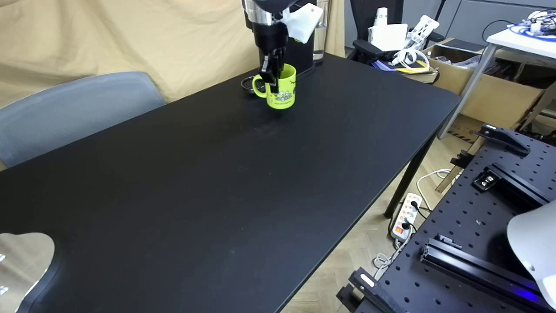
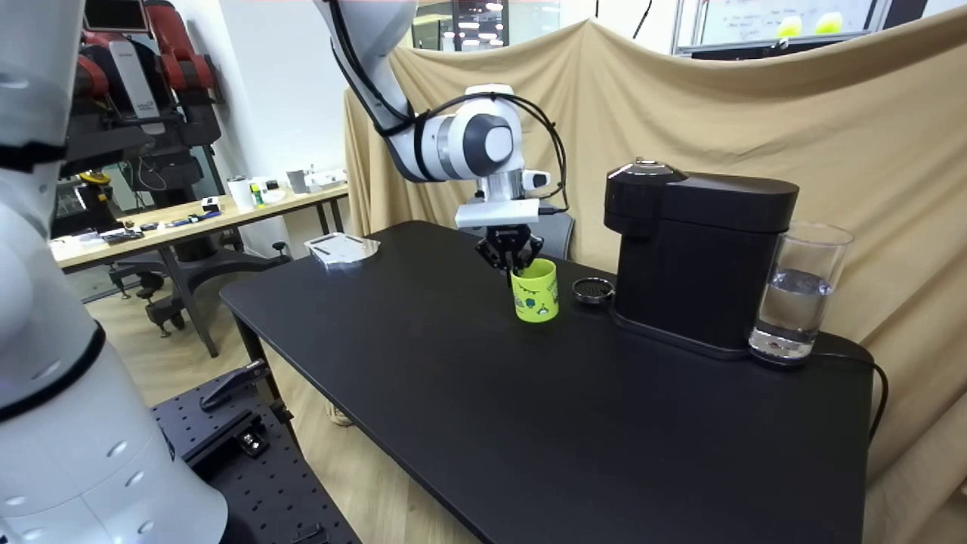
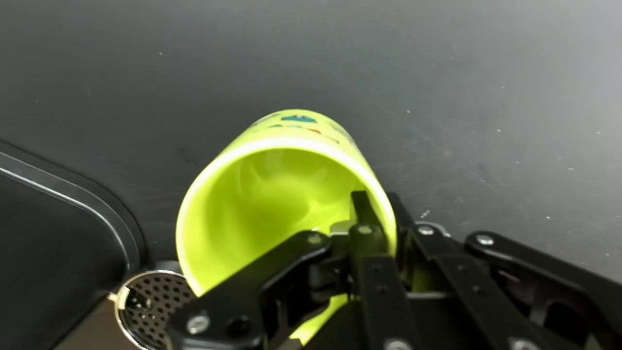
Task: Move the mug to the left
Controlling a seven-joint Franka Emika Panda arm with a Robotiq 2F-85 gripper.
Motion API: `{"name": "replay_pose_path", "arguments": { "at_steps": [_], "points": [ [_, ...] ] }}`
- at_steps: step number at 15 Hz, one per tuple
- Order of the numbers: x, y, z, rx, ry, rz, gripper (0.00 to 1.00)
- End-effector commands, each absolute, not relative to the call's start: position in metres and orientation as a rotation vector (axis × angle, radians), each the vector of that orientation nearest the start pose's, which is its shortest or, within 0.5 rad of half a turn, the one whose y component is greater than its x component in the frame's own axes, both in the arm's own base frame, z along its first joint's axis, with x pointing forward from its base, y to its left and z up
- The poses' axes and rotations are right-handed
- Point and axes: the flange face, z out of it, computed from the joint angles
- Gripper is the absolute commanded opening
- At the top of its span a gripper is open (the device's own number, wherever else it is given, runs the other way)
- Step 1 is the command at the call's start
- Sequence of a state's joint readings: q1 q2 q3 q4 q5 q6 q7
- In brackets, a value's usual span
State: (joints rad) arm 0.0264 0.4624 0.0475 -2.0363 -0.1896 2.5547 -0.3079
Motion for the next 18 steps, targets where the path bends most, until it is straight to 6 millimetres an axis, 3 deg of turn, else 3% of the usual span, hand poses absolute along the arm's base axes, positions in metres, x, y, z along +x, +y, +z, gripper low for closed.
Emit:
{"name": "replay_pose_path", "arguments": {
  "at_steps": [1, 8, 15, 18],
  "points": [
    [0.612, 0.075, 0.231, -3.032, -0.933, -0.049, 0.02],
    [0.599, 0.132, 0.211, -2.832, -1.088, 0.135, 0.02],
    [0.597, 0.149, 0.187, -2.856, -1.128, 0.167, 0.02],
    [0.597, 0.153, 0.186, -2.860, -1.139, 0.163, 0.02]
  ]
}}
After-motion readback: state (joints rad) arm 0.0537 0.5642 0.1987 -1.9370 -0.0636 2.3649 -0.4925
